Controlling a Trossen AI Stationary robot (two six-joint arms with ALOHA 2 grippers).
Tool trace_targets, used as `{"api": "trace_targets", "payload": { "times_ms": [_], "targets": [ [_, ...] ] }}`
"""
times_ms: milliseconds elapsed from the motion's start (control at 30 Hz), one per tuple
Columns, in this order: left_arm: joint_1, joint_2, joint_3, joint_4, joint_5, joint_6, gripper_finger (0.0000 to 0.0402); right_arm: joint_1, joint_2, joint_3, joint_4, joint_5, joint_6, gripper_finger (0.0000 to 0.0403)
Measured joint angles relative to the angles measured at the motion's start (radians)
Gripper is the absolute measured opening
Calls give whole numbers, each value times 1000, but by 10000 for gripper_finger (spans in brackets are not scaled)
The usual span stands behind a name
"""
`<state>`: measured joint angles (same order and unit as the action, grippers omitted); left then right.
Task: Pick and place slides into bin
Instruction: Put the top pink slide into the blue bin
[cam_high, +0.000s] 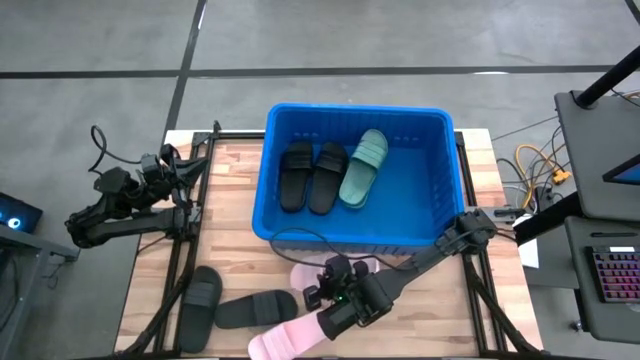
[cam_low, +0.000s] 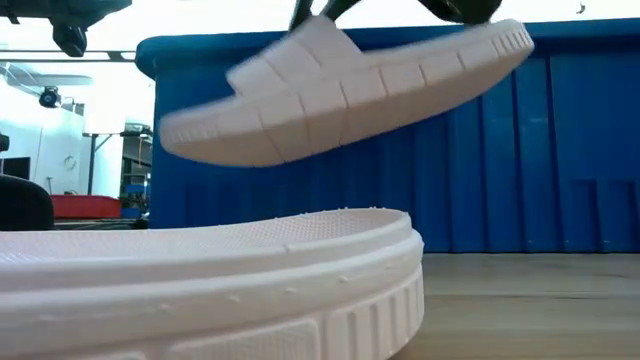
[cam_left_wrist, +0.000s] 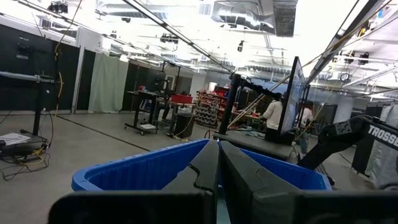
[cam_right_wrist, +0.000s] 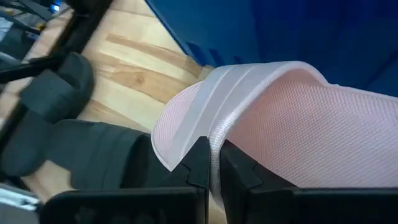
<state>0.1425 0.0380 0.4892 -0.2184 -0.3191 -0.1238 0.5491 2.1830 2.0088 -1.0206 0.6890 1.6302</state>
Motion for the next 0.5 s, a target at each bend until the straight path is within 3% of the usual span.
{"api": "trace_targets", "payload": {
  "times_ms": [167, 400, 500],
  "targets": [
    [0, 0, 0, 0, 0, 0, 0, -3, 0, 103, 4, 0, -48, 12],
    [0, 0, 0, 0, 0, 0, 0, -27, -9, 348, -19, 54, -283, 12],
    [0, 0, 0, 1, 0, 0, 0, -36, -61, 329, -4, 69, -349, 12]
  ]
}}
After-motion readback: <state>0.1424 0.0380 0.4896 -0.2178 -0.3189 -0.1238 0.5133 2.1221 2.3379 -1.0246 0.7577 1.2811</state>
